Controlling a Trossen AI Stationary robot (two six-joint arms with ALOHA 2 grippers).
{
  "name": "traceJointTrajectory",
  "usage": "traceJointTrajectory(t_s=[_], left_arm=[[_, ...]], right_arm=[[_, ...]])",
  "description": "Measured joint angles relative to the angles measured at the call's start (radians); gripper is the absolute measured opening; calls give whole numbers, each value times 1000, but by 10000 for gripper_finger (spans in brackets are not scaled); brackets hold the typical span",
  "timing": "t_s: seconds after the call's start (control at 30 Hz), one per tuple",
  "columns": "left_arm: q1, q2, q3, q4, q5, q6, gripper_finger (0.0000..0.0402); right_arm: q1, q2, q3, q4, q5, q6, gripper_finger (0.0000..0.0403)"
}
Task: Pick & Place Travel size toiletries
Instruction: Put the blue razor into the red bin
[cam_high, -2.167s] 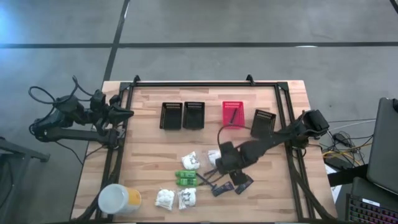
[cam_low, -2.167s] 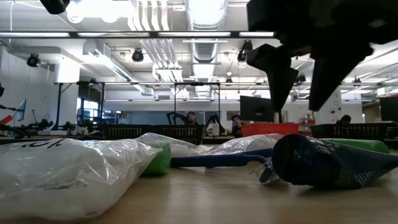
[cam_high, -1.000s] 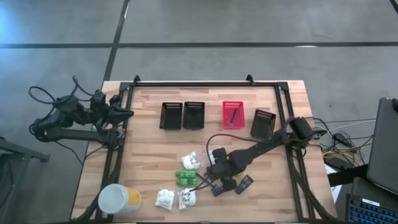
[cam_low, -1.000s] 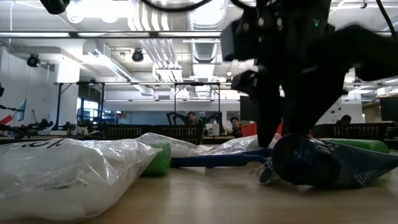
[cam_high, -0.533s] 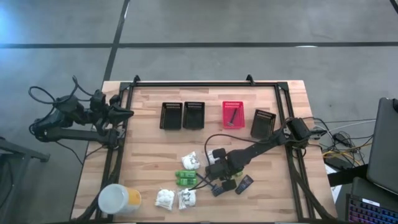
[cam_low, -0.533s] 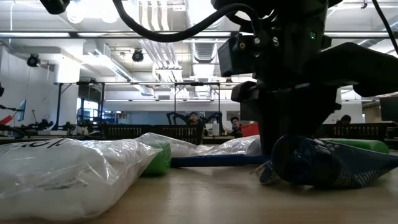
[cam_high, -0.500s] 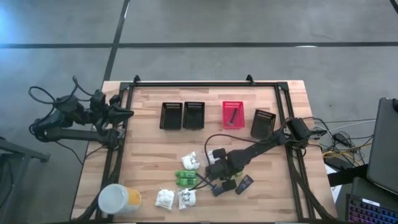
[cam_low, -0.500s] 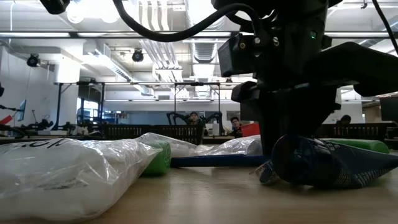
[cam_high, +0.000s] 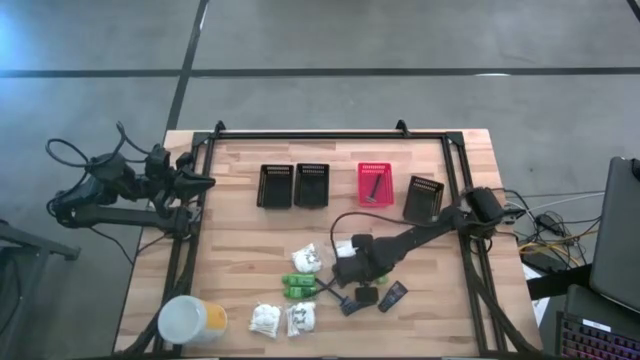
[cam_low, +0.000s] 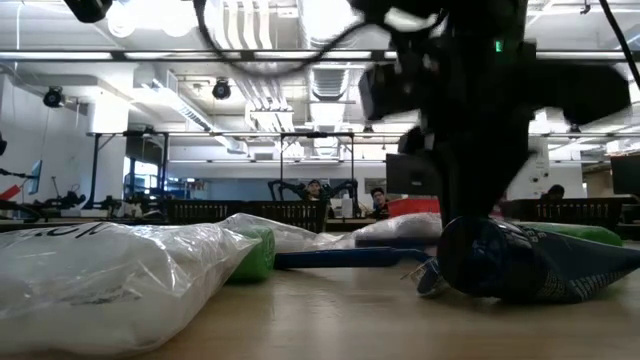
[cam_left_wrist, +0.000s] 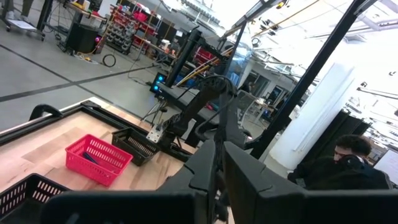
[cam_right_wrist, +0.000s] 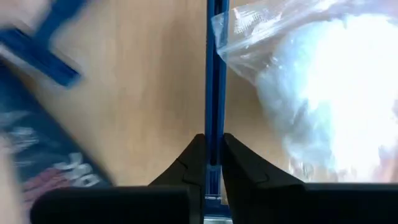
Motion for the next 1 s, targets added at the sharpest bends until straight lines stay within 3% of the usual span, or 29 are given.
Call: traceJointTrajectory(t_s=[0.17,0.33,0.53,0.7,0.87,1.0], left_arm=[[0,0,0,0,0,0,35],[0,0,0,0,0,0,35],[0,0,0,0,0,0,35],[0,0,0,0,0,0,35],[0,0,0,0,0,0,35],[0,0,0,0,0,0,35]], right_arm=[[-18,-111,-6,-11,36,267,27],[-100,-236,-38,-7,186,682,27],[-228,-371,-66,-73,323,970,27],[-412,-412,-125,-76,344,944,27],[-585,-379,-185,-61,236,837,27],[-653,-345,-229,2,159,774,35]])
